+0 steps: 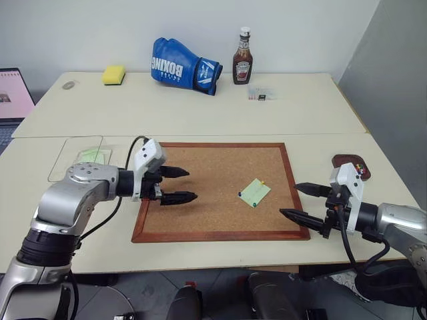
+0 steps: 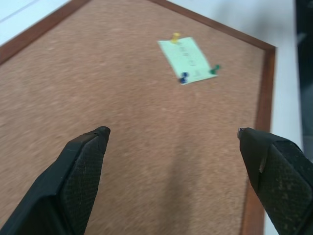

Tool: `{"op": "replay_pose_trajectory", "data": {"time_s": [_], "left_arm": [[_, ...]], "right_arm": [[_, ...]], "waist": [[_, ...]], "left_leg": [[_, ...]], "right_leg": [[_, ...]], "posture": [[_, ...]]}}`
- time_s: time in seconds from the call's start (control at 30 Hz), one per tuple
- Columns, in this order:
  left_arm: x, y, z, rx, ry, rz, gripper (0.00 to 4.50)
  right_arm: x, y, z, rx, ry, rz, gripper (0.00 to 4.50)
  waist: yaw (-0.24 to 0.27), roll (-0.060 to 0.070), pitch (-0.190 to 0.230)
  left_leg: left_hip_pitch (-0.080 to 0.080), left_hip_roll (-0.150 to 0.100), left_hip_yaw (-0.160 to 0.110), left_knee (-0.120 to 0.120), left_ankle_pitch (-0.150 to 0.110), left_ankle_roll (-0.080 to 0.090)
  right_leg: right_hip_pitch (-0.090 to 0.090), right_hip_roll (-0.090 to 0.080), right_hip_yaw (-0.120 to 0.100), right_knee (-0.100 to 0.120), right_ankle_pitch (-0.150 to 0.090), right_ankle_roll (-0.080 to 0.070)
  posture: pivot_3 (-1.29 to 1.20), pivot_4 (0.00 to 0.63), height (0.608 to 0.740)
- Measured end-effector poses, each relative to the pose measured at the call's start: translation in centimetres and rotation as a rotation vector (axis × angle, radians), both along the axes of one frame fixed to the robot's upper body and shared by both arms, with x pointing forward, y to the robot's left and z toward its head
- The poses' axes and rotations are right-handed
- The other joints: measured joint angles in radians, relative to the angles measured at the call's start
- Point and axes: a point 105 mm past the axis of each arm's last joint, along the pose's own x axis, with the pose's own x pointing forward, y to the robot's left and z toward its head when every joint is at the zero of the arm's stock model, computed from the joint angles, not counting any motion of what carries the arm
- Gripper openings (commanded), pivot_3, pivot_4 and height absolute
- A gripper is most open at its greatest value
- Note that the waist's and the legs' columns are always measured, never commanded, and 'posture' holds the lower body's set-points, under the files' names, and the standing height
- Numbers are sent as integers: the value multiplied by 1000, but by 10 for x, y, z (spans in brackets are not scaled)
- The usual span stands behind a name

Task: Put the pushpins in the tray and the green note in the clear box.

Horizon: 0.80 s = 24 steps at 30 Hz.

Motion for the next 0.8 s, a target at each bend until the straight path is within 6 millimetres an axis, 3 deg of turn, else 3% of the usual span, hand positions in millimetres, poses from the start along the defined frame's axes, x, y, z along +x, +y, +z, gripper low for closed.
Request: {"op": "replay_pose_trajectory", "data": {"time_s": [0.1,0.23,0.33,0.53,0.67,0.8], "left_arm": [[-1,19,-3,13,12,74,4460],[-2,20,-8,14,16,94,4460],[4,7,-5,-35,-29,104,4040],[17,-26,1,-119,-203,123,2771],[18,-52,-13,-141,-265,109,1910],[21,-58,-17,-136,-288,116,1185]], "right_arm": [[0,0,-1,-2,3,-8,4500],[0,3,-4,-3,9,2,4500],[9,6,-1,-3,-26,-12,4500],[33,1,-4,-30,-102,-102,4500],[42,8,-18,-33,-101,-128,4500],[47,13,-20,-23,-125,-145,4500]], "waist": [[1,0,0],[6,-1,1],[8,-1,1],[7,-2,1],[6,-2,1],[5,-2,1]], "left_leg": [[0,0,0,0,0,0],[-1,0,0,0,0,0],[-1,0,0,3,0,0],[-1,0,0,7,0,0],[-1,0,0,7,0,0],[-1,0,0,8,0,0]], "right_leg": [[0,0,0,0,0,0],[0,0,0,0,0,0],[1,0,0,0,0,0],[3,0,0,0,1,1],[3,0,0,1,7,4],[3,0,0,1,7,5]], "posture": [[0,150,740],[0,150,740],[0,150,740],[0,150,740],[0,150,740],[0,150,740]]}}
